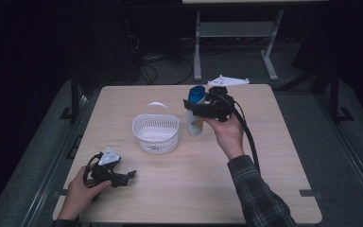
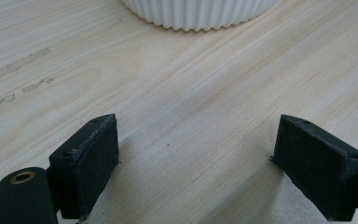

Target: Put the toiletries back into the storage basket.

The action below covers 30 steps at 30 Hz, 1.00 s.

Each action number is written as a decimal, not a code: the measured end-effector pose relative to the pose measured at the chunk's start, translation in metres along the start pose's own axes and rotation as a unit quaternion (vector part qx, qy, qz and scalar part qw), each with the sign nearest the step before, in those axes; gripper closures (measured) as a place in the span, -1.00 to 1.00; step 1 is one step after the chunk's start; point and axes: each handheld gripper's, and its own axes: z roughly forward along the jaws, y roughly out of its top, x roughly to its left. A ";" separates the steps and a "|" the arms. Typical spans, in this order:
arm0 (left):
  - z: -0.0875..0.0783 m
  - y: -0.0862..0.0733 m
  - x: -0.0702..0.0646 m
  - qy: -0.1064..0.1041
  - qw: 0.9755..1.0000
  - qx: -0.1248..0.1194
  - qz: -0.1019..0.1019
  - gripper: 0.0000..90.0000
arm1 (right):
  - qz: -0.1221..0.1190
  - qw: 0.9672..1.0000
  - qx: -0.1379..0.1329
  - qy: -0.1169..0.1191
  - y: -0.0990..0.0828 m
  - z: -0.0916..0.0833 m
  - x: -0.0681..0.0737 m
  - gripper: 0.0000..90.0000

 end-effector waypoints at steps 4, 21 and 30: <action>0.000 0.000 0.000 0.000 1.000 0.000 0.000 -0.71 | -0.004 1.000 -0.004 0.005 0.008 0.007 0.006 -0.21; 0.000 0.000 0.000 0.000 1.000 0.001 0.001 -0.71 | -0.017 0.999 -0.017 0.024 0.025 0.034 0.026 -0.21; 0.000 0.000 0.000 0.001 1.000 0.000 0.000 -0.71 | -0.026 0.999 -0.009 0.039 0.023 0.051 0.035 -0.21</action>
